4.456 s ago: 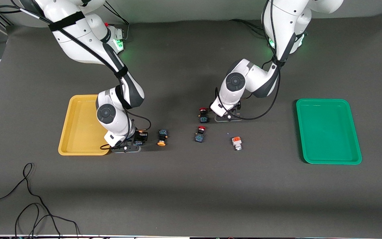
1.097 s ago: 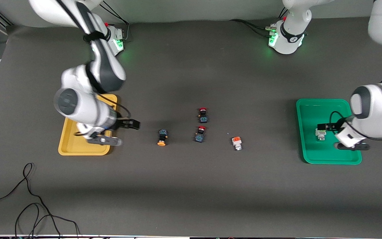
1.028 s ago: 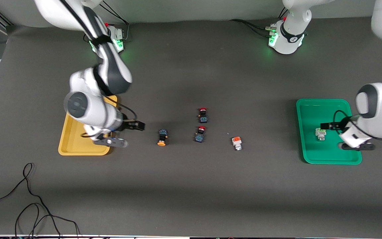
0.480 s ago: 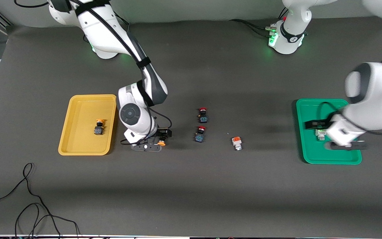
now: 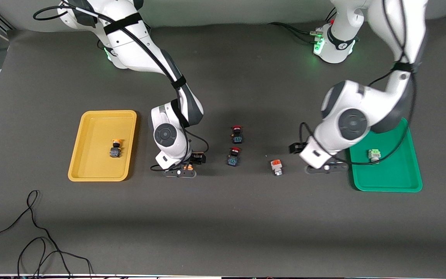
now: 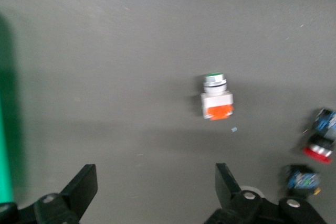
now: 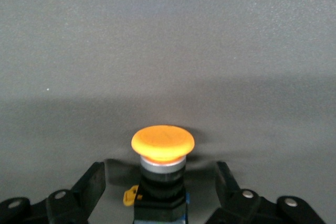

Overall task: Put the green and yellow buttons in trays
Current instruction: 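Grasp another yellow button with the right gripper while the left gripper grasps a green one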

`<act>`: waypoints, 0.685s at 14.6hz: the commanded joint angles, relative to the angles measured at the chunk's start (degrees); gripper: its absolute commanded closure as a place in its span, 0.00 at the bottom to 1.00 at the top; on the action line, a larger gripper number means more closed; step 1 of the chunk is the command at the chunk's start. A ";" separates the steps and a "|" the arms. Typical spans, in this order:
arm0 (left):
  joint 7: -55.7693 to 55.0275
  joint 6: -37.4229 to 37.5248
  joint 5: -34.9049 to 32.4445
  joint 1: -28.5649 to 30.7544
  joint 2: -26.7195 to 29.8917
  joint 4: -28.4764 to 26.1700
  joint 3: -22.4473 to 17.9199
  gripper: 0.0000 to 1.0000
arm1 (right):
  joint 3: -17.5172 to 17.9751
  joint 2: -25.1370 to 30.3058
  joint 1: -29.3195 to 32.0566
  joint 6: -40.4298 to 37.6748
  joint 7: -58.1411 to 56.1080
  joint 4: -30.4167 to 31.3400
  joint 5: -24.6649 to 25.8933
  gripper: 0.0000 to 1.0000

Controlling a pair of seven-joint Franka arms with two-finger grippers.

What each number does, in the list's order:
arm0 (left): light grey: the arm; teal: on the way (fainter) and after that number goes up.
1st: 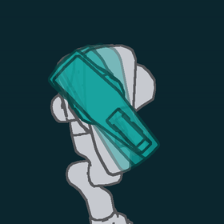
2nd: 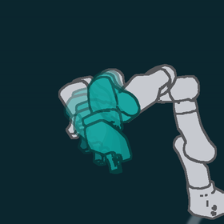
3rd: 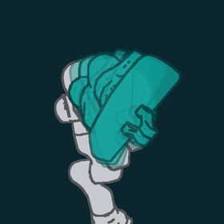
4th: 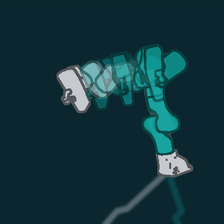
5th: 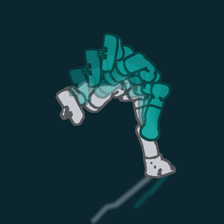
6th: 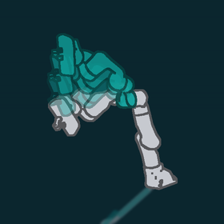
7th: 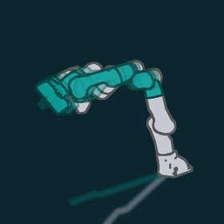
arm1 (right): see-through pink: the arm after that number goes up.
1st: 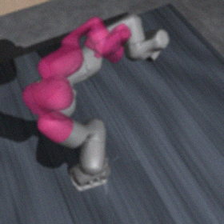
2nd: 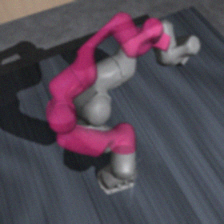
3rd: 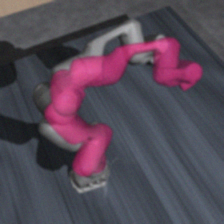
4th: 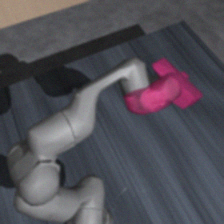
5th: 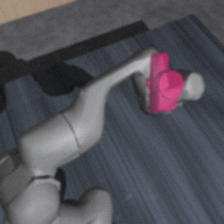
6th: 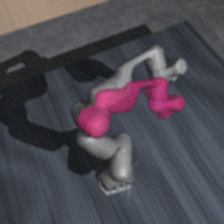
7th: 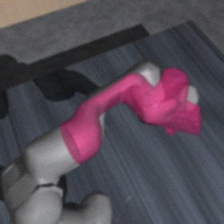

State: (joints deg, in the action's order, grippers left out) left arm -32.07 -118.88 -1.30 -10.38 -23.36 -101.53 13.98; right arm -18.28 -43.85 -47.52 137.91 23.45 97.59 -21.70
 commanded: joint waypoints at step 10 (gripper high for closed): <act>-14.95 -17.35 -0.63 -5.79 -14.43 0.11 -0.97 0.00 | -7.72 13.68 1.37 -22.57 -2.69 -2.22 -2.64 1.00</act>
State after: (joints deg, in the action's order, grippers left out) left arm -45.77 -135.49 -1.38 -15.65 -37.15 -101.69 13.38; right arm -23.96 -35.79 -46.58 121.38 23.15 94.24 -23.85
